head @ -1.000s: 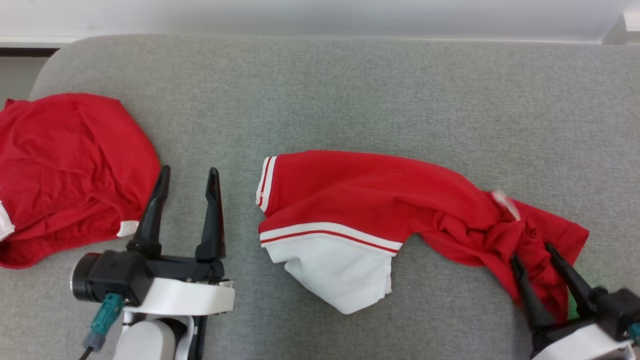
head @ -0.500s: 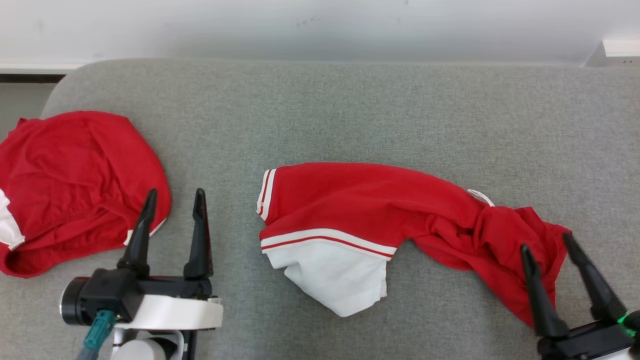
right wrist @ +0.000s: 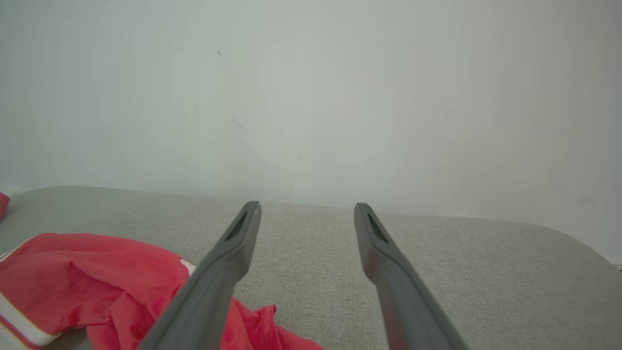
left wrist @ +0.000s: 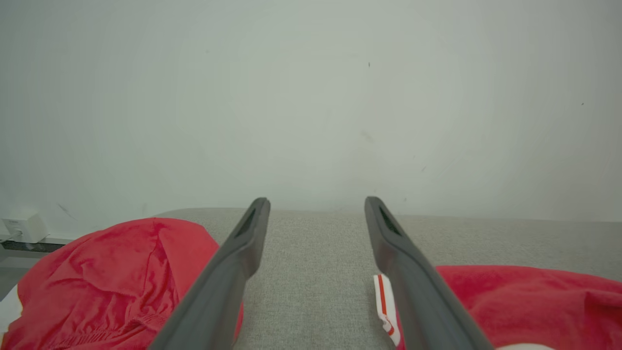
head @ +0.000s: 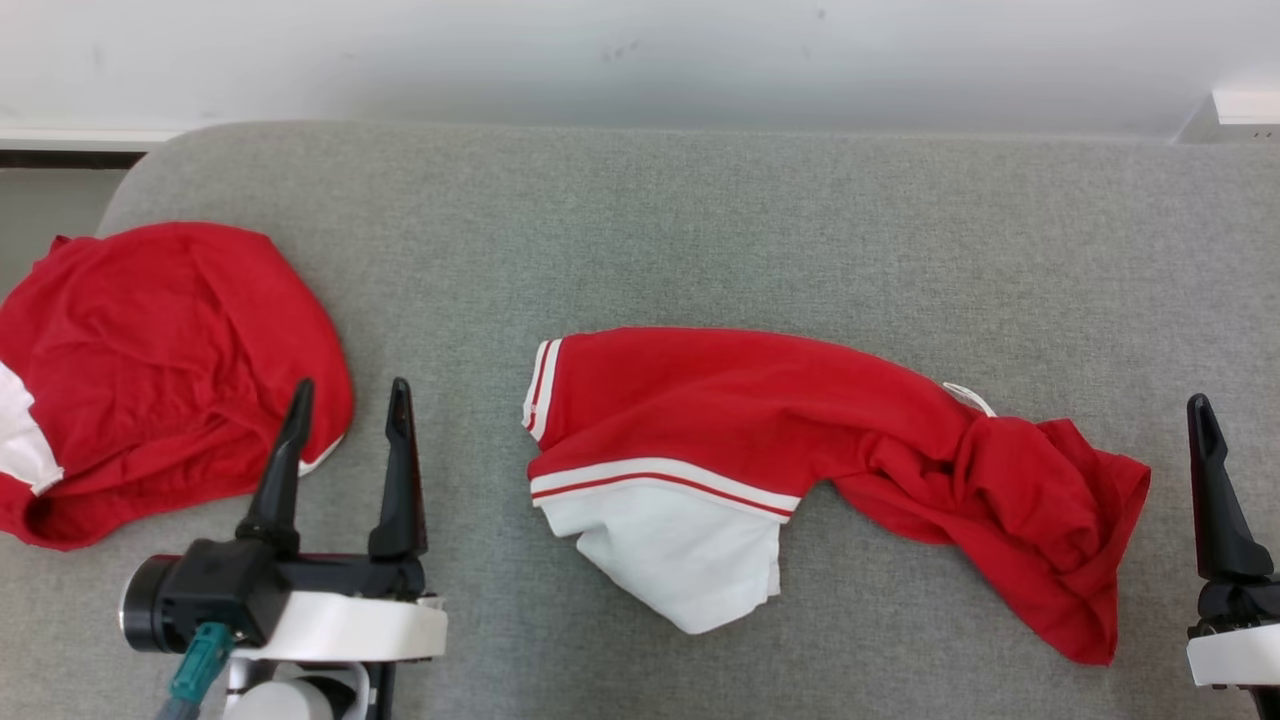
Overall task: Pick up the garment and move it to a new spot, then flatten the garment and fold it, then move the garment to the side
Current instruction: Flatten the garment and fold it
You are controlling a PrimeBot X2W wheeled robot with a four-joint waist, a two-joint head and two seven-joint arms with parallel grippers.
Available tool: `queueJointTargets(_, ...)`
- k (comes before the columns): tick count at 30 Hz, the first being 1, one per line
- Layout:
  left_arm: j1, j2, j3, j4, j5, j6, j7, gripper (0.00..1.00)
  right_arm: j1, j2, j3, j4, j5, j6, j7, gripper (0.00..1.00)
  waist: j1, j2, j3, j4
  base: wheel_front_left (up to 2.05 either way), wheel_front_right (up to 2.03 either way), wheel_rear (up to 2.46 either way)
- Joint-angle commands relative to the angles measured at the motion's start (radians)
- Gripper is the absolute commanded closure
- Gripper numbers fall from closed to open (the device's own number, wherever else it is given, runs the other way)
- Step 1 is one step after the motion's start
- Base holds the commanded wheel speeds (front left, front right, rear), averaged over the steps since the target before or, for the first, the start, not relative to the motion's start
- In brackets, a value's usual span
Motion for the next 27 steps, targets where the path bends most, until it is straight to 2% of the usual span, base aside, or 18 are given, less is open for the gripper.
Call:
queueJointTargets(1, 0.011, 0.007, 0.0, 0.001, 0.009, -0.002, 0.0, 0.0, -0.014, -0.01, -0.001, 0.011, 0.014, -0.003, -0.001, 0.0, 0.0, 0.0, 0.001, 0.001, 0.0, 0.0, 0.0)
queueJointTargets(16, -0.004, 0.005, -0.006, -0.001, 0.008, 0.003, 0.0, 0.0, -0.043, -0.041, 0.033, 0.074, 0.044, -0.003, 0.051, 0.0, 0.0, 0.0, 0.012, 0.005, 0.0, 0.0, 0.0)
queueJointTargets(21, -0.017, 0.004, -0.011, -0.003, 0.008, 0.002, 0.0, 0.0, -0.091, -0.097, 0.141, 0.148, 0.073, -0.003, 0.165, 0.0, 0.0, 0.0, 0.032, 0.007, 0.0, 0.0, 0.0)
queueJointTargets(27, -0.034, -0.001, -0.021, 0.001, 0.006, -0.003, 0.0, 0.0, -0.153, -0.147, 0.242, 0.23, 0.114, -0.003, 0.213, 0.0, 0.0, 0.0, 0.049, 0.022, 0.0, 0.0, 0.0)
